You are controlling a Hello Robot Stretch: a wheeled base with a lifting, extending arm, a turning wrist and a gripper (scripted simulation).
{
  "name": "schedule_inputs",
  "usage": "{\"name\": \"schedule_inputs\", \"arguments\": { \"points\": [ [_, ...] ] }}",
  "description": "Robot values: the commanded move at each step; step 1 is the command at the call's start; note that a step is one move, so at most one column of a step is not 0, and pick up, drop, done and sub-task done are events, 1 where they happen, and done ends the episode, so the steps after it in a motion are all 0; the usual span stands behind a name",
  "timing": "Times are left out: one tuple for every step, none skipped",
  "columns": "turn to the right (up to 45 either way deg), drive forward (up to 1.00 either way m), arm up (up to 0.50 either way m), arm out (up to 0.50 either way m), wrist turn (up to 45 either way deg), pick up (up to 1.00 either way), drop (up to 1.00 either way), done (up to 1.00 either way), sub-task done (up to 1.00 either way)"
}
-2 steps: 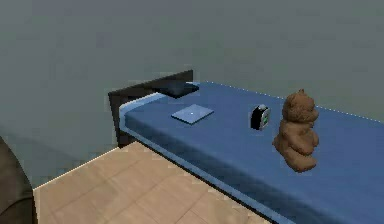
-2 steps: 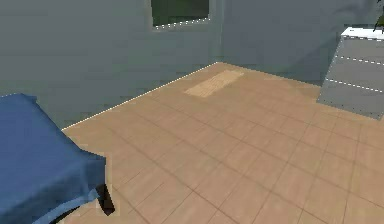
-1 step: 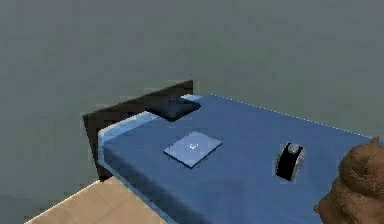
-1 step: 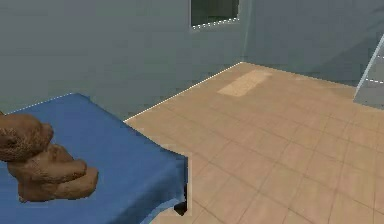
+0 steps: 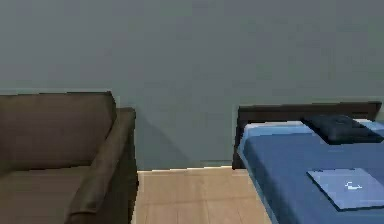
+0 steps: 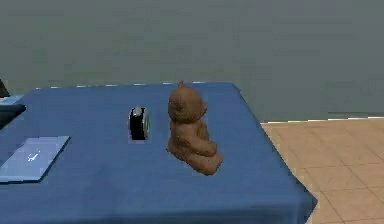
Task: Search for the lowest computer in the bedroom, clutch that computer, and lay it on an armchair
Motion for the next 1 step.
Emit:
{"name": "schedule_inputs", "arguments": {
  "points": [
    [-39.0,0.0,0.0,0.0,0.0,0.0,0.0,0.0,0.0]
  ]
}}
